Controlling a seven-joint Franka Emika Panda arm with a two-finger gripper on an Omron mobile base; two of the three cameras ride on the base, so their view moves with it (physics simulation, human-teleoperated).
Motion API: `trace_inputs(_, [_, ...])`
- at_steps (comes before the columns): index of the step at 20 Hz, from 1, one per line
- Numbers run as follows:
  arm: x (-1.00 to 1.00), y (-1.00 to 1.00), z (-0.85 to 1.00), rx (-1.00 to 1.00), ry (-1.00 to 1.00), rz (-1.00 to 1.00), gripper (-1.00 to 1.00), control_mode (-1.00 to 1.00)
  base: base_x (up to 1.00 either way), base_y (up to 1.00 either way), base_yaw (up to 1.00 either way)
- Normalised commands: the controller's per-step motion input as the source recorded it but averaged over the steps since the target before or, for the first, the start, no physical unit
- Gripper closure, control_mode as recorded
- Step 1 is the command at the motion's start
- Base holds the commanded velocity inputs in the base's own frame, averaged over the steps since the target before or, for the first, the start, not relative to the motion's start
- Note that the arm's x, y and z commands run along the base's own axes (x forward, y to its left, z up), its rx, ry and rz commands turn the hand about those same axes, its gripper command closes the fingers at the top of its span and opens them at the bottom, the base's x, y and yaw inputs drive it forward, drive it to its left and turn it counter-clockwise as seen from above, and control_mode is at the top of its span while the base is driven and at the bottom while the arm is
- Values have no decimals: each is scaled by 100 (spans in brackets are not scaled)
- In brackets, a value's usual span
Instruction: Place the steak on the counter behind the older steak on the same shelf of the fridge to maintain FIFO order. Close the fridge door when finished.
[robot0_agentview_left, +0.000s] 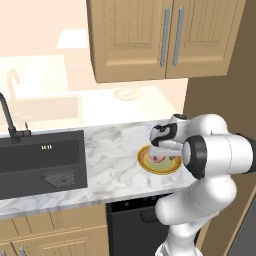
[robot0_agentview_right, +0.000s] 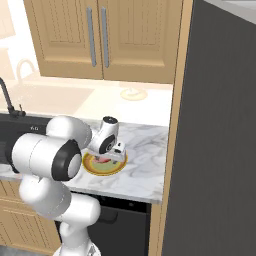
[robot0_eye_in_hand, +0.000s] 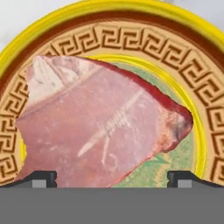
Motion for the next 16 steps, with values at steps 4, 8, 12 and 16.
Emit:
trace_inputs(4, [31, 0, -3, 0, 0, 0, -100, -100, 0, 0, 0])
trace_inputs(8, [22, 0, -15, 0, 0, 0, -100, -100, 0, 0, 0])
trace_inputs(12, [4, 0, -40, 0, 0, 0, -100, -100, 0, 0, 0])
trace_inputs(16, [10, 0, -28, 0, 0, 0, -100, -100, 0, 0, 0])
